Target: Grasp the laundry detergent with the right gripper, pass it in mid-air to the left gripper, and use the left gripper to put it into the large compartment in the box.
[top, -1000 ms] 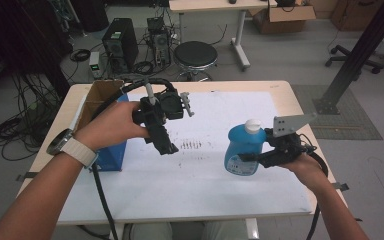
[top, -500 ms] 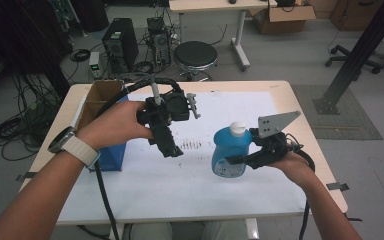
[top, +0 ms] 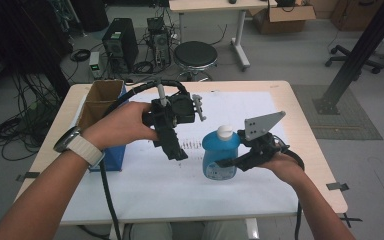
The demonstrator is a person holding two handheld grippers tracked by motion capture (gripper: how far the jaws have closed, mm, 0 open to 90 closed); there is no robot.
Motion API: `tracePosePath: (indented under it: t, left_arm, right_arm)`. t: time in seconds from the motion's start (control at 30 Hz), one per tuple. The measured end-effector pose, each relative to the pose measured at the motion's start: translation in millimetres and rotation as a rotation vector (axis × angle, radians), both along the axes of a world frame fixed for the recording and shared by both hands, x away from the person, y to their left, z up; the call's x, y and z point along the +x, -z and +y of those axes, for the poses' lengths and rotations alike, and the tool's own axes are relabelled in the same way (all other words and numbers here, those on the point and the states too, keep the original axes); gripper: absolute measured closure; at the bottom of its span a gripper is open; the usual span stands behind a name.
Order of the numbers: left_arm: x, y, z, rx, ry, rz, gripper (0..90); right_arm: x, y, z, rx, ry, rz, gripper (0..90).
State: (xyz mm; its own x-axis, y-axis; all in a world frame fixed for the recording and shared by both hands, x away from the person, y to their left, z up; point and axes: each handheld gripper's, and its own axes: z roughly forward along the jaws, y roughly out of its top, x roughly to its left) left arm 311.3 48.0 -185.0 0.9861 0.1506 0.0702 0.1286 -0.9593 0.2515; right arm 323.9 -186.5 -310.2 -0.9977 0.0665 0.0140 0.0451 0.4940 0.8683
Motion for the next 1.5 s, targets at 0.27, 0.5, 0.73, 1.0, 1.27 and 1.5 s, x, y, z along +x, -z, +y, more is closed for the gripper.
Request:
tracePosePath:
  t: [0.27,0.5,0.73,1.0,1.27,1.5]
  left_arm:
    - [-1.1,-1.1,-2.1,-0.013,0.013,0.012,5.5]
    - [-1.2,-2.3,-3.0,-0.017,0.021,0.017,5.5]
    - [-1.6,-2.4,-6.1,-0.021,0.027,0.016,5.5]
    - [-2.7,-1.8,-10.5,-0.018,0.035,0.018,5.5]
    - [-2.9,-1.5,-14.8,-0.015,0.043,0.019,5.5]
    - [-2.5,0.0,-19.2,-0.008,0.045,0.017,5.5]
  right_arm:
    - [0.3,3.7,12.1,-0.004,-0.022,0.0,44.6]
    - [0.9,6.8,20.3,-0.012,-0.035,0.003,44.6]
    - [1.0,7.3,26.7,-0.002,-0.047,0.001,44.6]
    - [0.9,9.7,32.9,0.001,-0.057,0.003,44.6]
    - [1.5,8.1,35.2,0.011,-0.059,0.004,44.6]
    - [1.1,8.8,37.5,0.009,-0.064,0.003,44.6]
